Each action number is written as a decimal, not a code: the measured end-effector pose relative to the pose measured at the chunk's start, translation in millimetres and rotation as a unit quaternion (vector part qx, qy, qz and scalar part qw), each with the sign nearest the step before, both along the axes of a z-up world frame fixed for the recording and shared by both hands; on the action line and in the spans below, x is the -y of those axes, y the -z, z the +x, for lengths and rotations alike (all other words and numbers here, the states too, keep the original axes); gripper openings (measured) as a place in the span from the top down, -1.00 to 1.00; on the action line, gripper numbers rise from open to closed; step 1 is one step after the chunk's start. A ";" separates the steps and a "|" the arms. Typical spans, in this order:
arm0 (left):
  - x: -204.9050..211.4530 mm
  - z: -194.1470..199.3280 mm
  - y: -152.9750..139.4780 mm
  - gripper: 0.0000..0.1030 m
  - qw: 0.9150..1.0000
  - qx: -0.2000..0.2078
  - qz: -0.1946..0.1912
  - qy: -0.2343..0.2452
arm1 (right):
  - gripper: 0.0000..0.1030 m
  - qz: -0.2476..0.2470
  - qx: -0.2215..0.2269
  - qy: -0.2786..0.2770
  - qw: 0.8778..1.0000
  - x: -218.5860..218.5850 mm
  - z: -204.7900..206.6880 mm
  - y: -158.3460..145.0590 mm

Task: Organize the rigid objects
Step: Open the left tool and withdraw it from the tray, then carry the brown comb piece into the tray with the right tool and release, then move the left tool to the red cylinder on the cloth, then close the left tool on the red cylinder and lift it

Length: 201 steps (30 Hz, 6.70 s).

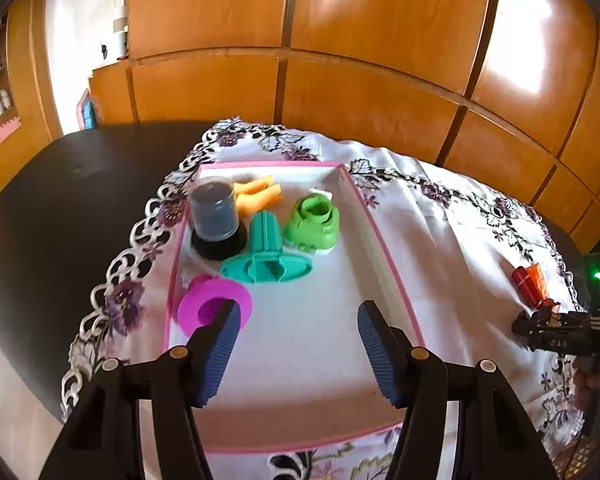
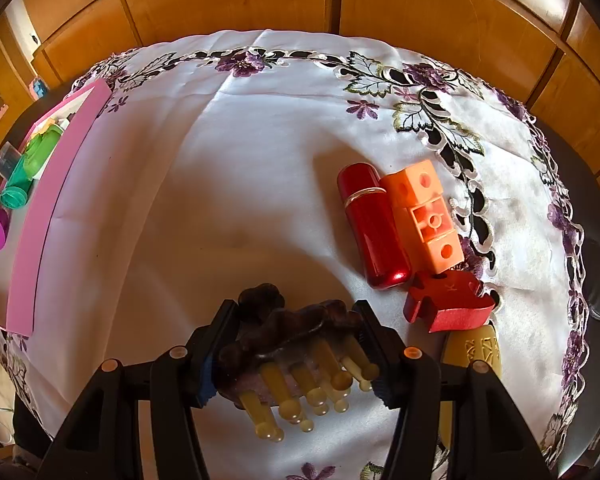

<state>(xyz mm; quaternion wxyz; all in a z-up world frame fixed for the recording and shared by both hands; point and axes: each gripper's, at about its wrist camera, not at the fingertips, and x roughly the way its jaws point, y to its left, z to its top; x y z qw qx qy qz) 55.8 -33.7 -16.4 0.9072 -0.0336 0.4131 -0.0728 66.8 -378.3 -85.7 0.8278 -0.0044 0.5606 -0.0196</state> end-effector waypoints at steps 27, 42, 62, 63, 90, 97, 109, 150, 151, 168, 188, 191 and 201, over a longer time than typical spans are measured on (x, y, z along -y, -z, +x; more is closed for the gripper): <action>-32.4 -21.1 -3.6 -0.20 0.999 0.008 -0.014 -0.034 | -0.13 0.013 0.050 -0.007 0.999 -3.9 -3.0 -17.8; -49.7 -31.5 -2.4 -0.19 0.999 0.013 -0.026 -0.046 | -0.13 0.070 0.089 -0.126 0.986 -114.9 -5.2 -44.0; -83.1 -36.0 4.4 -0.19 0.996 0.006 -0.047 -0.081 | -0.13 0.067 0.083 -0.255 0.961 -253.5 25.7 -42.6; -84.2 -36.0 5.4 -0.19 0.995 0.004 -0.047 -0.083 | -0.13 0.065 0.076 -0.262 0.960 -258.7 29.7 -38.4; -82.0 -37.4 11.4 -0.19 0.995 -0.006 -0.045 -0.083 | -0.18 0.087 0.102 -0.204 0.970 -230.2 22.5 -34.2; -78.5 -36.8 12.7 -0.19 0.996 -0.010 -0.043 -0.079 | 0.31 0.104 0.095 -0.240 0.961 -241.0 10.3 -32.4; -75.0 -38.8 12.2 -0.19 0.996 -0.008 -0.031 -0.078 | 0.43 0.090 0.087 -0.220 0.968 -252.3 38.7 -20.8; -6.2 -55.5 -10.3 -0.26 0.999 0.028 0.013 0.025 | 0.19 0.073 0.188 -0.067 0.977 -122.4 -27.9 -77.5; -2.3 -55.3 -10.9 -0.26 0.999 0.029 0.015 0.030 | 0.19 0.070 0.191 -0.052 0.978 -107.5 -28.6 -81.0; 86.9 -42.9 -11.3 -0.26 0.987 0.013 0.028 0.157 | 0.15 0.055 0.236 0.248 0.938 118.5 -73.7 -90.7; 221.0 3.6 31.1 0.05 0.950 -0.122 -0.005 0.287 | 0.13 0.170 0.245 0.299 0.907 151.9 -86.9 -81.3; 243.7 16.0 28.0 0.05 0.945 -0.123 -0.007 0.303 | 0.13 0.174 0.244 0.297 0.907 151.3 -85.5 -80.4; 328.6 58.3 33.1 0.00 0.933 -0.165 -0.030 0.318 | 0.13 0.191 0.242 0.296 0.904 154.3 -84.9 -77.7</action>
